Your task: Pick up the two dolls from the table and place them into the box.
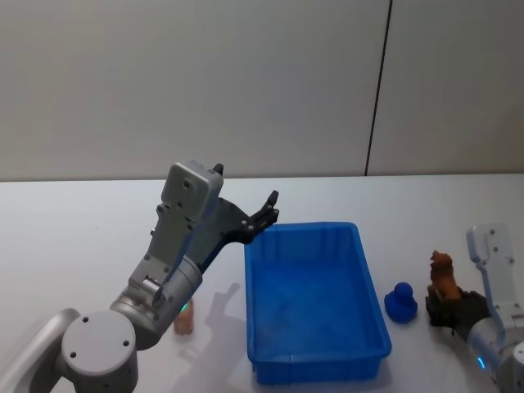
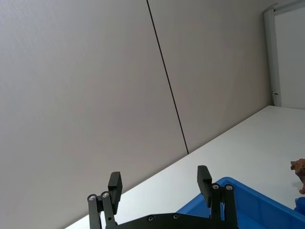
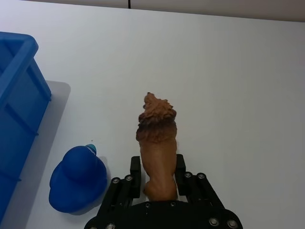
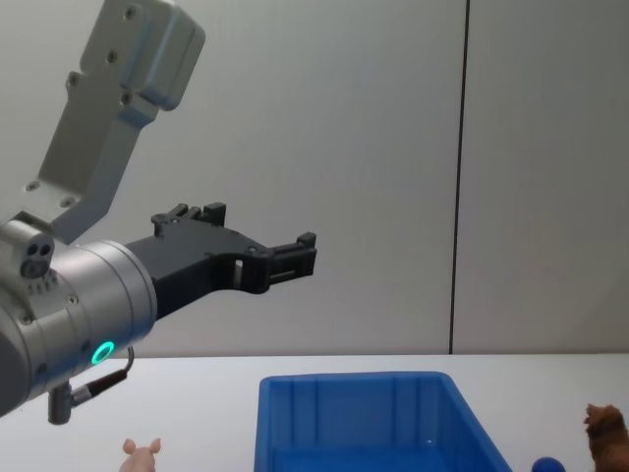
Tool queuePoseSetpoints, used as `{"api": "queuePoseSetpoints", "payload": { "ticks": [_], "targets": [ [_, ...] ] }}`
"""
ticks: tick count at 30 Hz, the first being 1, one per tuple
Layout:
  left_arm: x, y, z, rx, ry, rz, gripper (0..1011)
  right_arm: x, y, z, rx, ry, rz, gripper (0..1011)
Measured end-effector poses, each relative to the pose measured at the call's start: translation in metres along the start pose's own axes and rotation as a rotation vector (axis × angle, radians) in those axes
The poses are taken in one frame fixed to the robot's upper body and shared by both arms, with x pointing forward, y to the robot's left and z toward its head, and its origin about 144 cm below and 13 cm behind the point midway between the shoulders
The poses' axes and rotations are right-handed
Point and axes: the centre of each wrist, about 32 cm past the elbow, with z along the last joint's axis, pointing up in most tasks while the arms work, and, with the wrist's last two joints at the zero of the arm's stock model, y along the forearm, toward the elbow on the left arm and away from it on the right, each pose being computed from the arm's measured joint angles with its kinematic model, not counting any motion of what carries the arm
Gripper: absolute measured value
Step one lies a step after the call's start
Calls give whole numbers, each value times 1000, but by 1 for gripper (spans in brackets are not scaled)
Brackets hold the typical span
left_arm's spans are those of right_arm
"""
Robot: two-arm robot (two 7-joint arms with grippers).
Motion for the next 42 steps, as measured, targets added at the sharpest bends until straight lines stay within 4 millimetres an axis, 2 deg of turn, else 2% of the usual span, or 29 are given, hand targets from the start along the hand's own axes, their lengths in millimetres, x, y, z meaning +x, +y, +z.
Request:
{"api": "queuePoseSetpoints", "payload": {
  "ticks": [2, 3, 5, 12, 21, 31, 42],
  "targets": [
    [0, 0, 0, 0, 0, 0, 1001, 0, 0, 0, 0, 0, 0, 364],
    [0, 0, 0, 0, 0, 0, 1001, 0, 0, 0, 0, 0, 0, 364],
    [0, 0, 0, 0, 0, 0, 1001, 0, 0, 0, 0, 0, -1, 299],
    [0, 0, 0, 0, 0, 0, 1001, 0, 0, 1, 20, 2, -2, 297],
    [0, 0, 0, 0, 0, 0, 1001, 1, -4, 13, 120, 0, -6, 297],
    [0, 0, 0, 0, 0, 0, 1001, 0, -11, 37, 253, -12, 49, 297],
    [0, 0, 0, 0, 0, 0, 1001, -7, -18, 65, 341, 4, 192, 297]
  ]
}}
